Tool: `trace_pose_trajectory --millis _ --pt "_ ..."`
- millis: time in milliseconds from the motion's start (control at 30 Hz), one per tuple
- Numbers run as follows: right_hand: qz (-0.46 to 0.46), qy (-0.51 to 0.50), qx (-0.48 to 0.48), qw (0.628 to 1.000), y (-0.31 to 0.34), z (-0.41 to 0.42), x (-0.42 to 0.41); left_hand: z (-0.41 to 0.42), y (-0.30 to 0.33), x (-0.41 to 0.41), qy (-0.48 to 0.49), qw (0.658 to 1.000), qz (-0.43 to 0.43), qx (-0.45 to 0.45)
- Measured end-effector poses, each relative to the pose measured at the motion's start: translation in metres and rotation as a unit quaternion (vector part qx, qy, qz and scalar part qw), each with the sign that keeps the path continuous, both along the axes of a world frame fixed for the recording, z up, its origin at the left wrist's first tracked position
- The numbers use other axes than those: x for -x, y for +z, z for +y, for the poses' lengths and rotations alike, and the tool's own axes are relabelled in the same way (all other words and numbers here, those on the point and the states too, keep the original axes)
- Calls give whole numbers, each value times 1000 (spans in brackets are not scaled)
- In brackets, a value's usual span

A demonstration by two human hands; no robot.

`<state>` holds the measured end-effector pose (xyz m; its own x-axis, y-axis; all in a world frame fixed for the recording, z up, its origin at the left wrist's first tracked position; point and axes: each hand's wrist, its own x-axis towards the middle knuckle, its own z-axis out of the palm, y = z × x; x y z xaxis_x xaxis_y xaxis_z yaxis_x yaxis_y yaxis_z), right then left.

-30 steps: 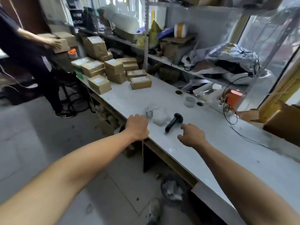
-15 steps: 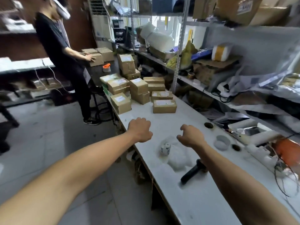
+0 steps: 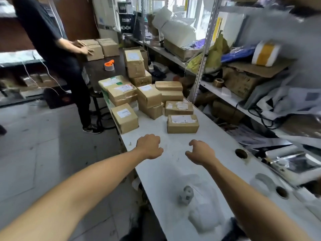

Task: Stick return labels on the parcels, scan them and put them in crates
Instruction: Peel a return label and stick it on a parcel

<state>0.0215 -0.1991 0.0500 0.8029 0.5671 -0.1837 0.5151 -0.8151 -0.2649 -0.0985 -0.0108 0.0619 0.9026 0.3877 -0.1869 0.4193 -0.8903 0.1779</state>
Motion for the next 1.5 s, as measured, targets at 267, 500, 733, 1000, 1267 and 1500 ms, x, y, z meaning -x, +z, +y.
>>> trace_pose_trajectory --millis 267,500,733,1000,1267,1500 --pt "54 -93 27 994 -28 83 -90 90 -37 -136 -73 996 22 55" --pt "129 -188 15 974 -47 117 -118 123 -61 -217 -129 988 39 77" --pt "181 -236 9 955 -67 102 -103 124 -91 -257 -167 979 72 88" --pt "300 -379 -172 859 -70 76 -83 88 -90 -220 -80 984 116 107" --pt "397 -418 -298 761 -75 40 -50 -4 -103 -138 44 943 107 312" --pt "335 -400 -351 778 -38 -55 -35 -10 -89 -134 142 779 19 611"
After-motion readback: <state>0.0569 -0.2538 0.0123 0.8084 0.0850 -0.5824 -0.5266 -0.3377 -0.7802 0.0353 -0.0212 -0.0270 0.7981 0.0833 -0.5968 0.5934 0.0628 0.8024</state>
